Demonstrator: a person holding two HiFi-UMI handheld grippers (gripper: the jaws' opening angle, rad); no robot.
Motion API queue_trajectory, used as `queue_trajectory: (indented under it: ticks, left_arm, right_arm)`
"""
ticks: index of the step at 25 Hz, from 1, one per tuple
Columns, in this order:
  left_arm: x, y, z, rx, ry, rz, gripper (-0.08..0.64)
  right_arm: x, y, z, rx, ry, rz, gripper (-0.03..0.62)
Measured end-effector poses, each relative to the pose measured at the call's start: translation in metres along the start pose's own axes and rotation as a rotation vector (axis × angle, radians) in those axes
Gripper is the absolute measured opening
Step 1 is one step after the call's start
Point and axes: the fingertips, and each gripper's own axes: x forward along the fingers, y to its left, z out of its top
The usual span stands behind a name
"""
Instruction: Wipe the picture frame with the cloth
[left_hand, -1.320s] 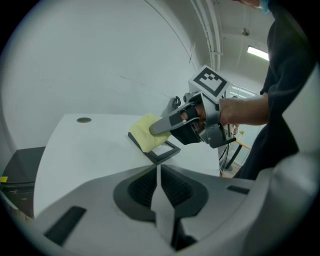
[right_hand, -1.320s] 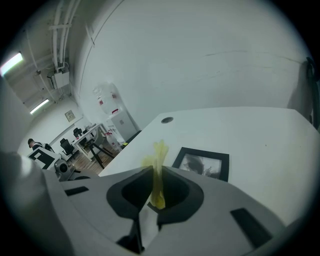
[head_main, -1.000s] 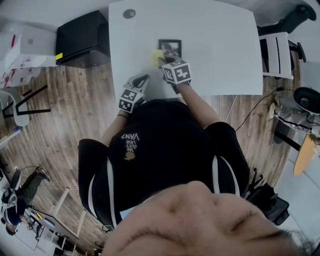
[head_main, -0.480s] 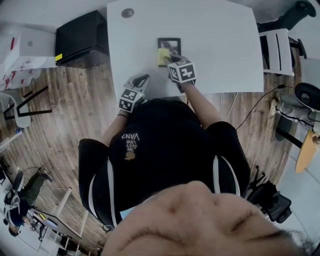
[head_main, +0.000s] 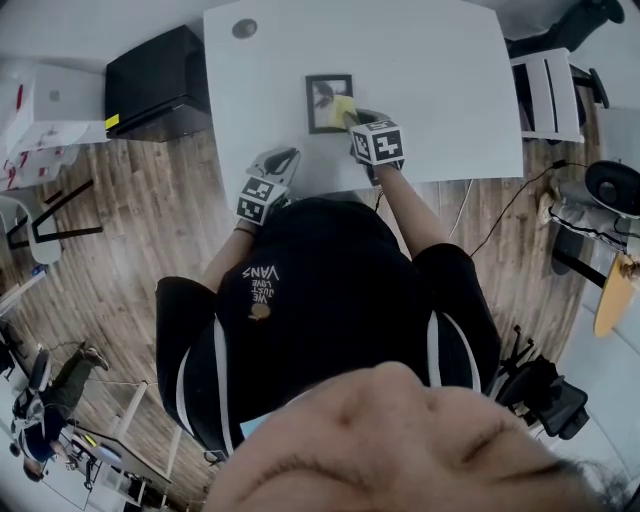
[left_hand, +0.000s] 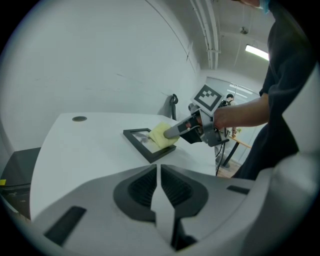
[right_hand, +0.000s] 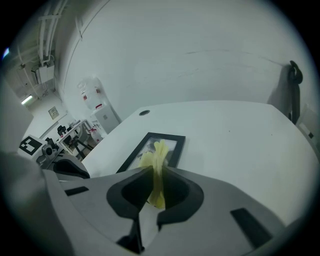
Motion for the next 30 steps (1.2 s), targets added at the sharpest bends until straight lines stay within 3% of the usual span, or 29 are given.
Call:
queue_trajectory:
  ticks: [17, 30]
  left_arm:
    - [0.019, -0.015, 0.009, 0.035, 0.008, -0.052, 0.034]
    - [0.018, -0.015, 0.009, 0.025, 0.0, -0.028, 0.034]
  right_arm:
    - [-0.028, -0.043, -0.014, 0.06, -0.016, -0.08, 0.044]
    - [-0.029, -0.006, 0.018, 0.041, -0.088, 0.023, 0.044]
